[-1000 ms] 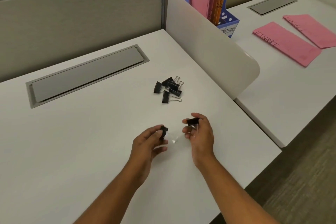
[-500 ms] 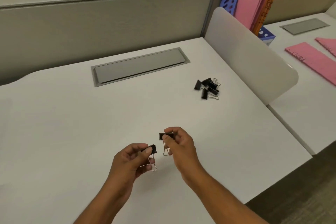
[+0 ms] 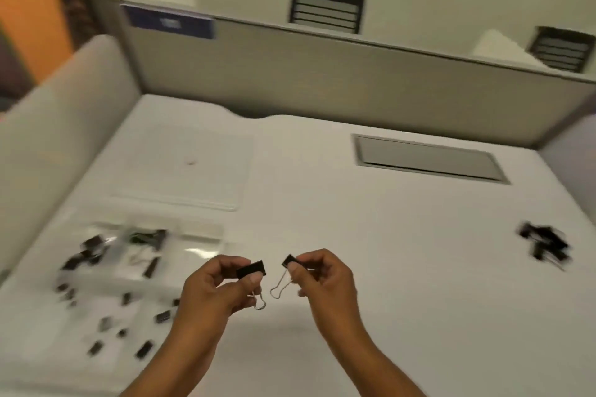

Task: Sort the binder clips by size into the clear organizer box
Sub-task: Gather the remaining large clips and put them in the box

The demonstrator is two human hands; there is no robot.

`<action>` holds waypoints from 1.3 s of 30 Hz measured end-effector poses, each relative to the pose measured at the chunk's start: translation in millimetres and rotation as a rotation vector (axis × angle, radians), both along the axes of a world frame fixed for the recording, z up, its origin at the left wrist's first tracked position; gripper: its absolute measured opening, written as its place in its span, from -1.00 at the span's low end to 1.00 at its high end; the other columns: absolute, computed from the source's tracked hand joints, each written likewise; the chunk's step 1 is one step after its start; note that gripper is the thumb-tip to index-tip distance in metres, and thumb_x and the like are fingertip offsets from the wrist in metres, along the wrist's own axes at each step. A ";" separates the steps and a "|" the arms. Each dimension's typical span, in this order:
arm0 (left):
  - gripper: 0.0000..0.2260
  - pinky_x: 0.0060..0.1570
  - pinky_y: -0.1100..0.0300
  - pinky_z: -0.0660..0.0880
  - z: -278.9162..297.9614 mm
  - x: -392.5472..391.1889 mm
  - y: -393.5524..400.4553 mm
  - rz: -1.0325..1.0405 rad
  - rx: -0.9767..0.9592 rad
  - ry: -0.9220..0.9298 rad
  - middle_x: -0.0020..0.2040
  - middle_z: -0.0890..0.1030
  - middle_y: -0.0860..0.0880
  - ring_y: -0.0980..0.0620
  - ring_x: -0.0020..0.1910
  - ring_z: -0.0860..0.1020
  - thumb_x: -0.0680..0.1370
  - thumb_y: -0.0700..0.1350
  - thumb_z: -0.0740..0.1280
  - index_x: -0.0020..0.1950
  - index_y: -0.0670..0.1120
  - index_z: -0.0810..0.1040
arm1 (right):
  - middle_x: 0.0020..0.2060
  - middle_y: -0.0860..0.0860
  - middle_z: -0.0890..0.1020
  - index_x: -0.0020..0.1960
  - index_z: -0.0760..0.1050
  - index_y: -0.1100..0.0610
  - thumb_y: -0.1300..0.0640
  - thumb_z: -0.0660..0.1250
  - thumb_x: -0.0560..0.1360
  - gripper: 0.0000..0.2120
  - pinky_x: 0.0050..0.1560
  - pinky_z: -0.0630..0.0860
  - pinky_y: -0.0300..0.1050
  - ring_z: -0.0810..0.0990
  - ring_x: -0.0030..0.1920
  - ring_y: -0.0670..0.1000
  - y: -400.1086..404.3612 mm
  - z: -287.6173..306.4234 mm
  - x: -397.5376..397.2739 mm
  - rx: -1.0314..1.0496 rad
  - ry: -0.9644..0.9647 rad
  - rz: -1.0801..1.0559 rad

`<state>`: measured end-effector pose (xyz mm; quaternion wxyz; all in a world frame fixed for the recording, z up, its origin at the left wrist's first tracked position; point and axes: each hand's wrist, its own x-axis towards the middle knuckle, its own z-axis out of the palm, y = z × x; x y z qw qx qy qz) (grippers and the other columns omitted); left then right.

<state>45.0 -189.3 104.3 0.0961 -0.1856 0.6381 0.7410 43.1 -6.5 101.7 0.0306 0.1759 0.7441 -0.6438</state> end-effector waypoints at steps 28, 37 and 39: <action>-0.90 0.02 0.08 0.44 -31.3 -24.0 -172.5 0.289 -0.858 0.241 0.05 0.58 0.17 0.05 0.16 0.41 0.51 0.00 0.53 0.00 0.11 0.71 | 0.11 -0.24 0.61 0.14 0.60 -0.14 0.00 0.31 0.66 -0.88 0.25 0.44 0.04 0.49 0.13 -0.09 -183.4 -34.5 -78.6 0.623 0.386 0.588; -0.76 0.21 -0.17 0.34 -31.5 -54.9 -162.6 0.142 -1.095 0.267 0.30 0.45 0.00 -0.13 0.26 0.37 0.59 -0.07 0.43 0.25 0.12 0.65 | 0.12 -0.29 0.56 0.17 0.58 -0.13 0.05 0.33 0.66 -0.87 0.17 0.50 -0.10 0.50 0.16 -0.13 -123.3 -21.5 -44.5 0.528 0.347 0.363; -0.77 0.25 -0.14 0.31 -24.0 -49.9 -131.9 0.093 -1.109 0.411 0.29 0.49 -0.02 -0.12 0.30 0.37 0.56 -0.10 0.46 0.21 0.08 0.67 | 0.15 -0.29 0.53 0.21 0.56 -0.12 0.09 0.34 0.65 -0.82 0.22 0.50 -0.07 0.50 0.20 -0.13 -106.5 -17.8 -39.7 0.558 0.357 0.305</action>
